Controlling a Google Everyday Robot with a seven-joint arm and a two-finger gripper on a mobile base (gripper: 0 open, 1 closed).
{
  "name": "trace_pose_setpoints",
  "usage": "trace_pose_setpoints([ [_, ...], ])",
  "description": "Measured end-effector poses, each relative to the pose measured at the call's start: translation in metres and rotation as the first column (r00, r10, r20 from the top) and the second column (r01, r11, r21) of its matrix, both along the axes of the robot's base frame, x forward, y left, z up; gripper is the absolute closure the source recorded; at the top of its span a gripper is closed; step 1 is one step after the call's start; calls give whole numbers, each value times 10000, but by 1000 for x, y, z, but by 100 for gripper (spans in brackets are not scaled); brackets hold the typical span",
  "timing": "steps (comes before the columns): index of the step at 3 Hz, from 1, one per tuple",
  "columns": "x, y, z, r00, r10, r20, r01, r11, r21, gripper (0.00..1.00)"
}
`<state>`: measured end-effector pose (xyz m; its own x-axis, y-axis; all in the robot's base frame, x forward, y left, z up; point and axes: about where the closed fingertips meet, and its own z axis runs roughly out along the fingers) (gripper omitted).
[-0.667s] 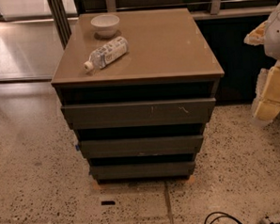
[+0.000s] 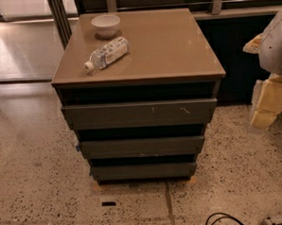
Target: Open bottom drawer
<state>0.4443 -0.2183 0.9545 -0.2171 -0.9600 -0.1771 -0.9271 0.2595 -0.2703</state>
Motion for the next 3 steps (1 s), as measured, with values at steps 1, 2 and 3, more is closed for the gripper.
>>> trace_pose_setpoints([
  [1,1,-4,-52,9999,124,-90,-124,9999,2,0],
  [2,7,-3,-111,9992,376,94,-382,9964,751,0],
  [3,21,5,-157,9969,599,502,-671,9854,1567,0],
])
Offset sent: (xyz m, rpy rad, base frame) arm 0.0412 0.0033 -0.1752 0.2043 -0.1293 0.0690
